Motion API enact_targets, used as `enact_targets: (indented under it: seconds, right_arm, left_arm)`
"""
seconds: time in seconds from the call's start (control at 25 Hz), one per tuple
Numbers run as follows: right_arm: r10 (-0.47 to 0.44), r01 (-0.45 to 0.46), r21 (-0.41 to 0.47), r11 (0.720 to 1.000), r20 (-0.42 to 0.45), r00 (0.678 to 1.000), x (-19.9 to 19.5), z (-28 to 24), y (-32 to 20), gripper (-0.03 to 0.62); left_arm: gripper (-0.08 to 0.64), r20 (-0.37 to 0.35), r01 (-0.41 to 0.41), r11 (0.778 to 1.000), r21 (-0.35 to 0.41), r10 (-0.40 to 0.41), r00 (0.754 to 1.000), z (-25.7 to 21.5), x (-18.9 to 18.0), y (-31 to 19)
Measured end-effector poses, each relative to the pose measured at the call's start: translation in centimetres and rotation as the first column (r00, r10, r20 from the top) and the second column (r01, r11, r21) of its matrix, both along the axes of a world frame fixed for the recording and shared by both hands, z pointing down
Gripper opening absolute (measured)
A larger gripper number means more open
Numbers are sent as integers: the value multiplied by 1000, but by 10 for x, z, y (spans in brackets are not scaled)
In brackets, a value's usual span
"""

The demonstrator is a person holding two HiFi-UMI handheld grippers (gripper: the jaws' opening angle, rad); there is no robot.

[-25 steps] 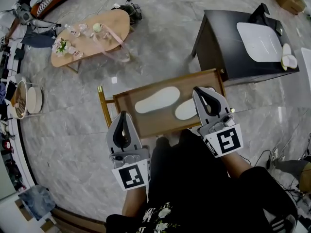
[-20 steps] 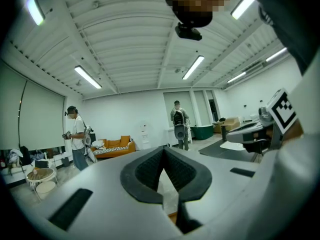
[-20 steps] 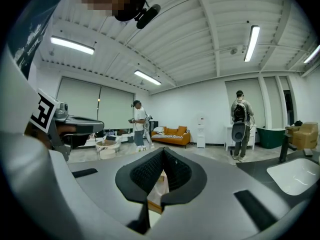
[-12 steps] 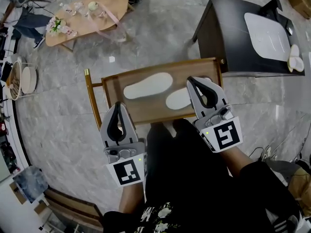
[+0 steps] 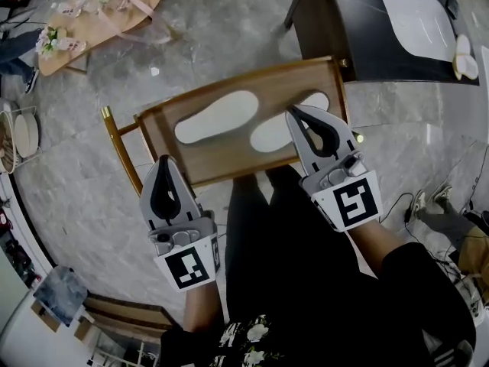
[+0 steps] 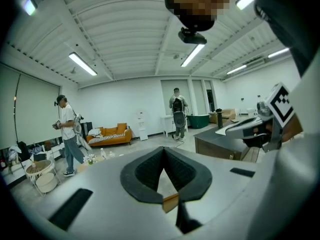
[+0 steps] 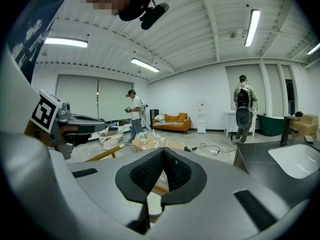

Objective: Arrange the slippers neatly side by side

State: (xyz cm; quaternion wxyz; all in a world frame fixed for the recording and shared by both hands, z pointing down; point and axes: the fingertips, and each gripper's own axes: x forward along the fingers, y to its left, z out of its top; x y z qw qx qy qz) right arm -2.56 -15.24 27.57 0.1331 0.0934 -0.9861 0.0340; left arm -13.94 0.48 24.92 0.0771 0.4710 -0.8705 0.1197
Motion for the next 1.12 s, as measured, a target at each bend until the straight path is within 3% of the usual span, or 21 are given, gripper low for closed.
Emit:
enact_targets:
  seconds: [0.12, 0.48, 0.72, 0.88, 1.12]
  right_arm:
    - [9, -10, -35, 999, -38, 999, 0, 16, 9, -3]
    - [46, -54, -82, 995, -95, 994, 6, 43, 24, -3]
    - [81, -96, -114, 989, -131, 988, 18, 60, 30, -3]
    - [102, -122, -126, 985, -152, 983, 24, 71, 29, -3]
    - [132, -157, -144, 977, -170, 976, 31, 83, 27, -3]
  left_arm:
    - [2, -4, -38, 999, -6, 38, 999, 11, 0, -4]
    - [2, -67, -136, 983, -123, 129, 989, 68, 14, -3]
    - [2, -66, -223, 957, -187, 214, 975, 98, 27, -15]
    - [5, -88, -296, 928, -228, 283, 955, 117, 41, -23]
    - [92, -92, -372, 887, -272, 361, 928, 142, 57, -32]
